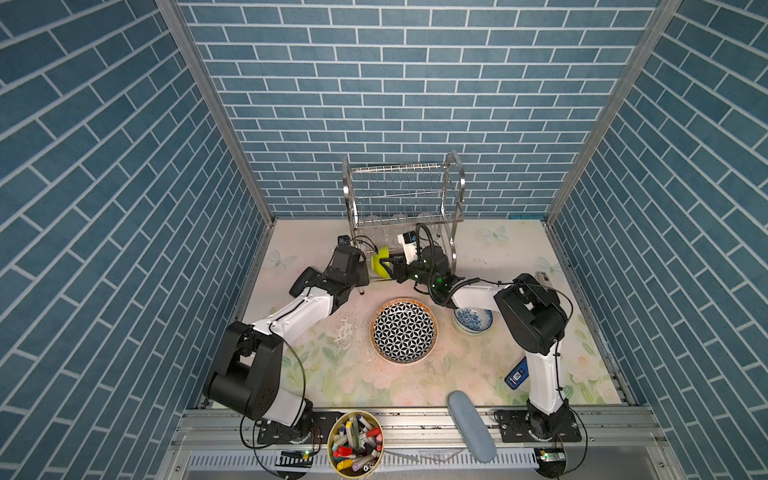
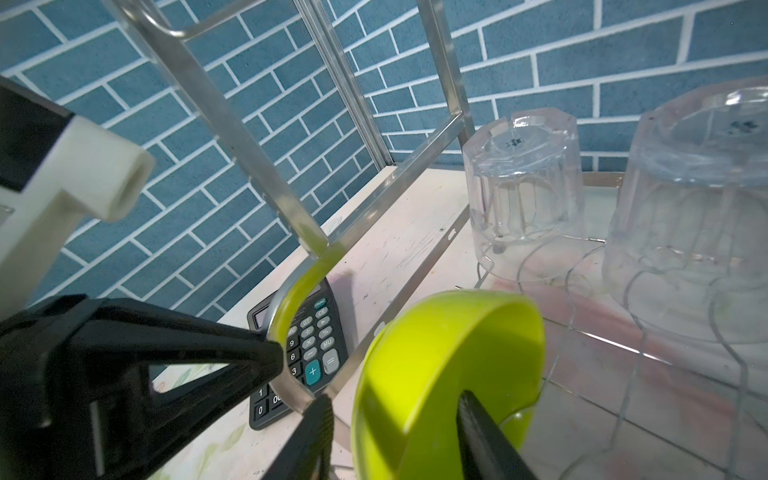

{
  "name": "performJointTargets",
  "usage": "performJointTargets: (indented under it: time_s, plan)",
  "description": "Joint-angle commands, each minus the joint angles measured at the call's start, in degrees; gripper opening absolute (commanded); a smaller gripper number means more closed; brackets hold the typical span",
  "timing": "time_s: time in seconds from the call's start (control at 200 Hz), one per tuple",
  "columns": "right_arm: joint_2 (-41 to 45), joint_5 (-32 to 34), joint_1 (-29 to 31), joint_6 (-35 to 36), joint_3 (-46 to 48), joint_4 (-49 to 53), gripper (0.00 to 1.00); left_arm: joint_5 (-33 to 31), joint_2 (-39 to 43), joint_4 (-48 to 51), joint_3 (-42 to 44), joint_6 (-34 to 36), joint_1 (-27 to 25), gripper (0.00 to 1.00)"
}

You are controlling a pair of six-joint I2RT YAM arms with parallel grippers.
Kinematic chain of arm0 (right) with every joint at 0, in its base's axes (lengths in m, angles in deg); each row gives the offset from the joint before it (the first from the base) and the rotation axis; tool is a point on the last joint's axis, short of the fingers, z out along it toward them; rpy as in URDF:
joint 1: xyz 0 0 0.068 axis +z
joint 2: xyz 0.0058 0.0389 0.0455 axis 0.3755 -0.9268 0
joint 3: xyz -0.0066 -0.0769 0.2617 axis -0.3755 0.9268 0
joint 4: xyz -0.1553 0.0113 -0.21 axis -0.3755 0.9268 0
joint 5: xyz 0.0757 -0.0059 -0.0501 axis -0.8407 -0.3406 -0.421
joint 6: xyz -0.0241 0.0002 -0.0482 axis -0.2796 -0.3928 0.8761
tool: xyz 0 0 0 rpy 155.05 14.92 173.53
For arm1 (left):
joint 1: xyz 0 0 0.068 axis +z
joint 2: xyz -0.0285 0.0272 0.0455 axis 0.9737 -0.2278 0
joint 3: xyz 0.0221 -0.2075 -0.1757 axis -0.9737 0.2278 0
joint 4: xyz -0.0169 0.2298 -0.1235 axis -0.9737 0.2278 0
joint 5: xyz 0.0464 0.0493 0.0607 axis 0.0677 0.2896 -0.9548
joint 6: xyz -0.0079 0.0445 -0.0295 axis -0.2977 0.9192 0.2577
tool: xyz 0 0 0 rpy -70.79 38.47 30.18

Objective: Unload the mixed dishes from the dish rack
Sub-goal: 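Close the right gripper on the lime-green bowl rim in the rack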

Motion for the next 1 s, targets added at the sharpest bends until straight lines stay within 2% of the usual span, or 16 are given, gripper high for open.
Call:
performJointTargets:
  time_s: [0.0, 0.42, 0.52, 0.7, 0.865, 0.995]
  plan:
    - [-2.1, -0.3, -0.1, -2.5, -4.1, -0.8, 0.47, 1.8, -0.9, 1.3, 0.4, -1.5, 0.2, 0.08]
    - [-6.2, -3.3, -0.1, -7.9, -9.4, 1.1, 0.31, 1.8, -0.6, 1.8, 0.0, -1.5, 0.2, 0.08]
    - [-6.6, -3.9, -0.2, -9.0, -9.6, 1.2, 0.22, 1.7, -0.7, 2.0, -0.2, -1.5, 0.2, 0.08]
    - [-6.0, -4.1, -0.1, -10.1, -8.6, 1.2, 0.13, 1.8, -0.8, 2.1, -0.2, -1.6, 0.2, 0.08]
    - [-5.4, -4.0, -0.1, -11.0, -7.6, 0.8, 0.00, 1.9, -0.7, 2.3, -0.2, -1.6, 0.3, 0.08]
    - [-5.1, -4.2, -0.1, -12.5, -7.0, -0.6, 0.00, 1.5, -0.5, 2.4, -0.3, -1.6, 0.2, 0.08]
